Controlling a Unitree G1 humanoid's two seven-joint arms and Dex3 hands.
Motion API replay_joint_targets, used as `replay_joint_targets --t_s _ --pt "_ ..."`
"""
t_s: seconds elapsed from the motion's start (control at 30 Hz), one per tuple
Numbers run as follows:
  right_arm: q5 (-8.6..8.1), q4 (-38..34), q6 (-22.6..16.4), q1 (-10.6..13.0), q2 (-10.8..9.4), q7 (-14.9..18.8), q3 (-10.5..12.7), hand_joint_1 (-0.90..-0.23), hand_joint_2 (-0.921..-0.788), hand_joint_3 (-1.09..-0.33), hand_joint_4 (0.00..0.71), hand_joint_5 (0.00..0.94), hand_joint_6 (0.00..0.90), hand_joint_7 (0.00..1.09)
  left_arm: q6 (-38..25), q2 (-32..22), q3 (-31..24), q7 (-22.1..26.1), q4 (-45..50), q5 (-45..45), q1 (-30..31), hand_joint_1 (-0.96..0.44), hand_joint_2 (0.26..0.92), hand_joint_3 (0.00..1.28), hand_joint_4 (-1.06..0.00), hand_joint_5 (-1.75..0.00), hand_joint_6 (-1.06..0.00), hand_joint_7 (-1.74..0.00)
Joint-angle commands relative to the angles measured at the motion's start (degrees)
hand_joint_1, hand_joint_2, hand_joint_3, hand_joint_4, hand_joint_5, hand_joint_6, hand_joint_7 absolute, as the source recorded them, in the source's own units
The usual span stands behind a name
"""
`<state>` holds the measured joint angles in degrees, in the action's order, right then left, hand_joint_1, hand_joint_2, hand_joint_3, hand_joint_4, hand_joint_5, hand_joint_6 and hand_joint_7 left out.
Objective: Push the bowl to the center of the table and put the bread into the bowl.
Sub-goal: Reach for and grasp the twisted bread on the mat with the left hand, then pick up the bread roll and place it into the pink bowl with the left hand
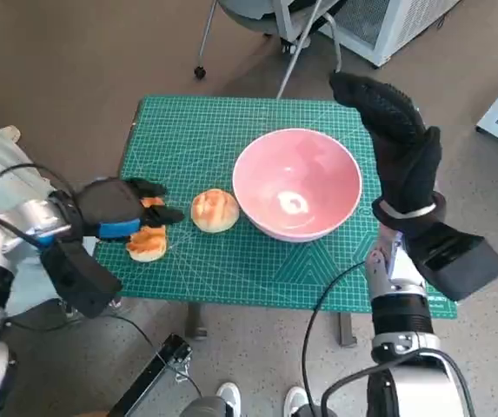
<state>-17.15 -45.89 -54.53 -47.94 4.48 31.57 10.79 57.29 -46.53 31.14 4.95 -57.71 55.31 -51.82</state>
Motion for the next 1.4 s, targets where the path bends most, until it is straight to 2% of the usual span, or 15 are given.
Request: replay_joint_targets --t_s 0.03,0.23,0.4,0.43,0.47,0.5,0.53,0.57,0.67,0.9,1.03,1.1,1.23,1.4 --pt "0.55 -0.6 0.3 1.4 0.8 -0.3 -0.1 -0.551 -0.921 -0.706 0.377 0.016 0.021 0.88 -0.2 1.1 1.4 1.1 -2.9 -0.9 -0.3 0.01 0.857 0.02 -0.43 -0.01 -0.51 -0.02" --pt "0.07 -0.4 0.7 1.5 0.7 -0.4 0.0 -0.554 -0.921 -0.696 0.384 0.016 0.051 0.86 -0.7 2.7 2.0 4.4 -6.0 -3.1 0.1 0.03 0.902 0.03 -0.55 -0.03 -0.63 -0.05" --pt "0.71 -0.6 -0.1 1.7 1.0 -1.0 0.0 -0.554 -0.921 -0.691 0.387 0.016 0.057 0.85 -1.6 3.8 2.1 6.7 -7.9 -5.3 0.8 0.04 0.918 0.09 -0.68 -0.05 -0.74 -0.08" --pt "0.73 -0.6 -0.2 1.7 1.0 -1.1 0.0 -0.555 -0.921 -0.69 0.387 0.015 0.054 0.85 -1.8 3.9 2.2 6.8 -8.1 -5.6 0.9 -0.1 0.919 0.14 -0.73 -0.06 -0.65 -0.56" --pt "0.73 -0.8 -0.3 1.6 1.1 -1.1 0.0 -0.556 -0.921 -0.69 0.387 0.015 0.053 0.85 -1.9 3.9 2.4 6.6 -8.2 -5.6 0.9 -0.15 0.919 0.16 -0.75 -0.07 -0.62 -0.74" --pt "0.74 -0.9 -0.4 1.6 1.2 -1.1 0.1 -0.558 -0.921 -0.689 0.388 0.015 0.052 0.84 -2.0 3.8 2.6 6.4 -8.2 -5.7 0.9 -0.15 0.92 0.18 -0.71 -0.3 -0.58 -0.97" --pt "0.72 -1.0 -0.4 1.6 1.2 -1.1 0.1 -0.56 -0.921 -0.688 0.389 0.015 0.052 0.84 -2.0 3.8 2.7 6.0 -8.3 -5.8 0.8 -0.09 0.92 0.2 -0.62 -0.65 -0.57 -1.12" --pt "0.71 -1.1 -0.4 1.5 1.3 -1.2 0.1 -0.563 -0.921 -0.686 0.389 0.015 0.053 0.84 -2.0 3.7 2.8 5.7 -8.3 -5.9 0.7 -0.06 0.92 0.18 -0.58 -0.85 -0.58 -1.2" --pt "0.74 -1.3 -0.4 1.5 1.4 -1.2 0.0 -0.569 -0.921 -0.685 0.39 0.015 0.054 0.84 -2.0 3.0 2.3 5.6 -7.9 -6.8 -0.1 -0.02 0.921 0.15 -0.56 -1.08 -0.61 -1.24" --pt "1.08 -1.4 -0.7 1.6 1.5 -1.8 0.0 -0.574 -0.921 -0.683 0.391 0.014 0.052 0.83 -0.7 1.2 -1.6 9.3 -6.0 -13.3 -2.8 0.0 0.921 0.09 -0.58 -1.28 -0.69 -1.09" --pt "0.52 -1.6 -1.1 1.5 1.8 -1.1 0.0 -0.573 -0.921 -0.691 0.391 0.013 0.05 0.82 -0.2 -0.2 -6.6 11.9 -3.8 -19.8 -5.6 0.0 0.92 0.08 -0.59 -1.36 -0.73 -0.96" --pt "0.08 -1.8 -1.0 1.4 2.0 -0.7 0.1 -0.573 -0.921 -0.695 0.39 0.012 0.049 0.82 0.0 -0.5 -9.6 12.8 -2.6 -23.7 -6.8 0.0 0.92 0.06 -0.6 -1.34 -0.75 -0.95" --pt "-0.91 -2.2 -0.6 1.1 2.3 0.1 0.4 -0.578 -0.921 -0.695 0.387 0.009 0.049 0.81 -1.3 0.4 -14.6 14.2 0.2 -30.1 -8.3 0.0 0.92 0.04 -0.63 -1.23 -0.75 -1.04" --pt "-2.01 -2.2 -0.3 1.0 2.5 1.1 0.8 -0.587 -0.921 -0.69 0.38 0.005 0.046 0.79 -3.4 2.5 -17.8 14.2 3.8 -33.5 -10.1 0.0 0.92 0.04 -0.64 -1.14 -0.74 -1.12"
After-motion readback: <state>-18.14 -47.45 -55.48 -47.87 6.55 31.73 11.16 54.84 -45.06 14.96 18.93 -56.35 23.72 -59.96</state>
